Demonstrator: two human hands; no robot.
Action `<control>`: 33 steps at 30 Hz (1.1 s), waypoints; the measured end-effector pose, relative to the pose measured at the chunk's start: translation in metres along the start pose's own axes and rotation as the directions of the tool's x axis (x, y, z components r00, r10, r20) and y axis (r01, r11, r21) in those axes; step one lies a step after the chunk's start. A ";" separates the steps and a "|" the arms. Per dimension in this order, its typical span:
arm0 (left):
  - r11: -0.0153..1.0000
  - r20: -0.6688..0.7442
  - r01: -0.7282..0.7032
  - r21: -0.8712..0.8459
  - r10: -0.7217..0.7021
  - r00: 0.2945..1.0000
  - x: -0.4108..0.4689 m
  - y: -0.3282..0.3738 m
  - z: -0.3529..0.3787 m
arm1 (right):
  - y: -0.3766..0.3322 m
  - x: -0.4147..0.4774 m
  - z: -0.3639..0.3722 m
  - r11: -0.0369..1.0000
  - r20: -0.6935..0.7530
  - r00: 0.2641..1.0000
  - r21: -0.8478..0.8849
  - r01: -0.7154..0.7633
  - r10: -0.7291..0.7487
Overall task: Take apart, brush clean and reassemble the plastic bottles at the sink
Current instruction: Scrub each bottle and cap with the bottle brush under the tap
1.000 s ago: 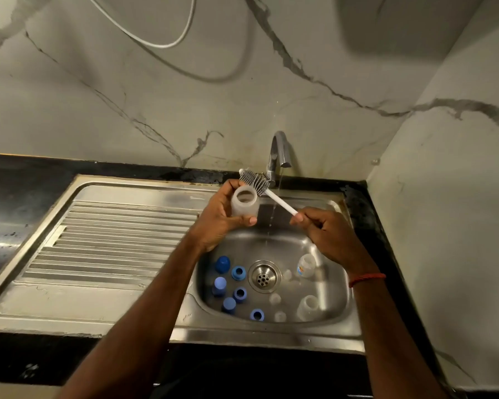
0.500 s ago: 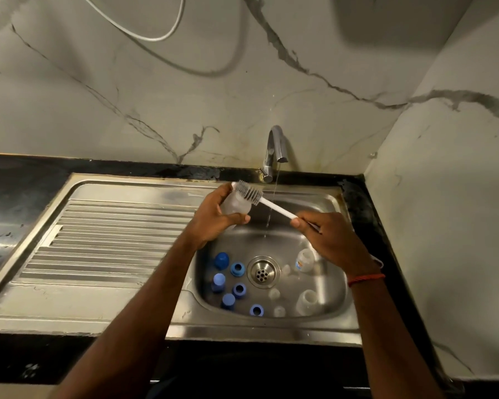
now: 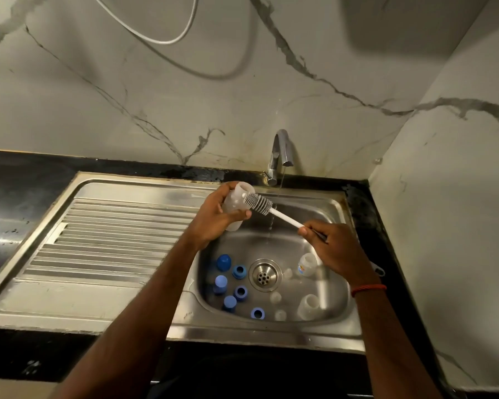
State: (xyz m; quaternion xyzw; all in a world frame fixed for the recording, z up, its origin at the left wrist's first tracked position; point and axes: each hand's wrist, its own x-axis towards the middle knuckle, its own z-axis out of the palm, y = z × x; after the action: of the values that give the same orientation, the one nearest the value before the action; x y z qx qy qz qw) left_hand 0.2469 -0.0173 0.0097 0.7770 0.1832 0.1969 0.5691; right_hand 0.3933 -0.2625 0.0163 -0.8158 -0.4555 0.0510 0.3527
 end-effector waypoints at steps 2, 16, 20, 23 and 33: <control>0.972 0.032 0.053 -0.228 -0.047 0.998 -0.003 0.005 0.005 | -0.008 0.000 0.006 1.000 -0.010 1.000 0.022 0.004 -0.004; 0.933 0.033 0.100 -0.346 -0.094 0.995 -0.009 0.006 0.016 | -0.005 -0.004 0.000 0.963 -0.085 0.976 0.203 -0.179 0.200; 0.966 0.040 0.056 -0.252 -0.048 0.998 -0.009 -0.001 0.020 | -0.001 -0.009 -0.001 0.950 -0.056 0.970 0.222 -0.221 0.238; 0.988 0.054 0.044 -0.146 -0.037 0.998 -0.010 -0.008 0.027 | 0.002 -0.011 -0.002 0.941 -0.032 0.961 0.214 -0.263 0.276; 0.995 0.118 0.058 0.082 -0.067 0.991 -0.009 -0.031 0.068 | 0.015 -0.015 -0.005 0.927 0.082 0.924 -0.009 -0.375 0.375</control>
State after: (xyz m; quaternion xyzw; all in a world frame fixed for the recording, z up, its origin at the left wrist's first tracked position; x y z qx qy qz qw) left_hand 0.2727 -0.0681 -0.0393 0.8031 0.1804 0.1245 0.5541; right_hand 0.3970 -0.2820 0.0075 -0.8838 -0.3050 0.1525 0.3205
